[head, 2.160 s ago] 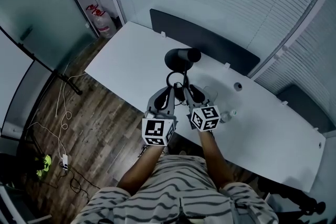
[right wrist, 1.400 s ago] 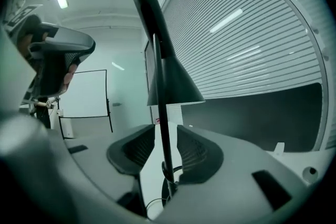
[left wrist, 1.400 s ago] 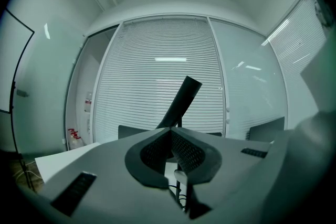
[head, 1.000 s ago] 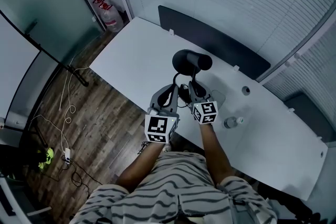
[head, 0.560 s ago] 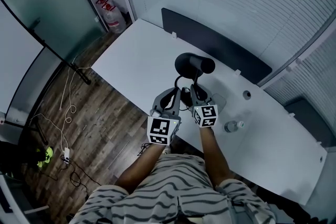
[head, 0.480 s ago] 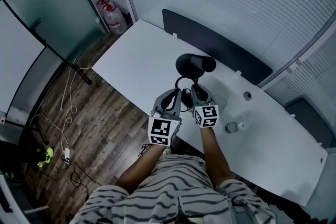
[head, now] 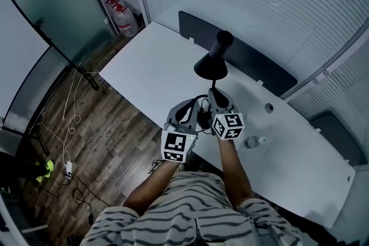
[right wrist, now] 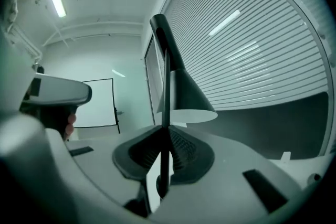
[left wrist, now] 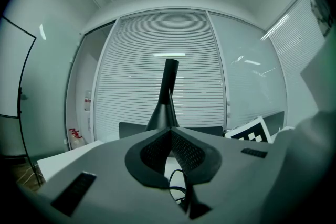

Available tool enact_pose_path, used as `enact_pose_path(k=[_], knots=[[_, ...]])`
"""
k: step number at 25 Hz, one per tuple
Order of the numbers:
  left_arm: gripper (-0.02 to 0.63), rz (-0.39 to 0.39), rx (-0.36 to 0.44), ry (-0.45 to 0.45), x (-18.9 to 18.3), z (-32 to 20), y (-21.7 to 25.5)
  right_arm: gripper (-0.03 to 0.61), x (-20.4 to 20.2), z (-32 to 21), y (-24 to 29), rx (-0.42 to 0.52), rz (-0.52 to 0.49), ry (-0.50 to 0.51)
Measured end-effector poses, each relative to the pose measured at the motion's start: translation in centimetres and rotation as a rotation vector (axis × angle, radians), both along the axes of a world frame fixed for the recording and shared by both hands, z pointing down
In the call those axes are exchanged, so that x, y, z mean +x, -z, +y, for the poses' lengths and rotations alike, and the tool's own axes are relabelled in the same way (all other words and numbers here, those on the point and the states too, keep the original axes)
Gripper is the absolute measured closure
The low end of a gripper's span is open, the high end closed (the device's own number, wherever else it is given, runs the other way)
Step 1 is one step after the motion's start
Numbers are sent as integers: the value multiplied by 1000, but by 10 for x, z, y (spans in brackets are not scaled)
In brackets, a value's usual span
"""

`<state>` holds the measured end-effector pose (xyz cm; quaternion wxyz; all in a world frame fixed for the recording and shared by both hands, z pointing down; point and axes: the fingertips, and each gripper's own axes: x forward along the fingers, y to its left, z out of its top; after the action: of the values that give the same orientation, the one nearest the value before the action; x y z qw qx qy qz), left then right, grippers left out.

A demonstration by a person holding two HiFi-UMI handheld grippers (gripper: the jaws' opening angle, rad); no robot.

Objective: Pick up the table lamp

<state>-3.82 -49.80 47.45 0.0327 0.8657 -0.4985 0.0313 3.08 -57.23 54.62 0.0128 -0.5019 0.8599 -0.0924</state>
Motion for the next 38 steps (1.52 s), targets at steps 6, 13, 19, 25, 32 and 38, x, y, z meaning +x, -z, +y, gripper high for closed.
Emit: enact_pose_path(k=[6, 13, 19, 25, 32, 38], knots=[[609, 16, 0, -1, 0, 7, 3, 535, -3, 17, 35, 57, 36, 8], [609, 25, 34, -12, 8, 10, 16, 535, 8, 31, 77, 86, -33, -24], [609, 36, 37, -15, 8, 18, 21, 535, 16, 52, 98, 71, -68, -60], [609, 54, 41, -34, 19, 24, 26, 535, 18, 69, 93, 49, -11, -72], [609, 69, 42, -41, 25, 26, 29, 534, 18, 86, 102, 54, -6, -58], [609, 69, 64, -37, 20, 36, 39, 534, 9, 103, 114, 61, -38, -43]])
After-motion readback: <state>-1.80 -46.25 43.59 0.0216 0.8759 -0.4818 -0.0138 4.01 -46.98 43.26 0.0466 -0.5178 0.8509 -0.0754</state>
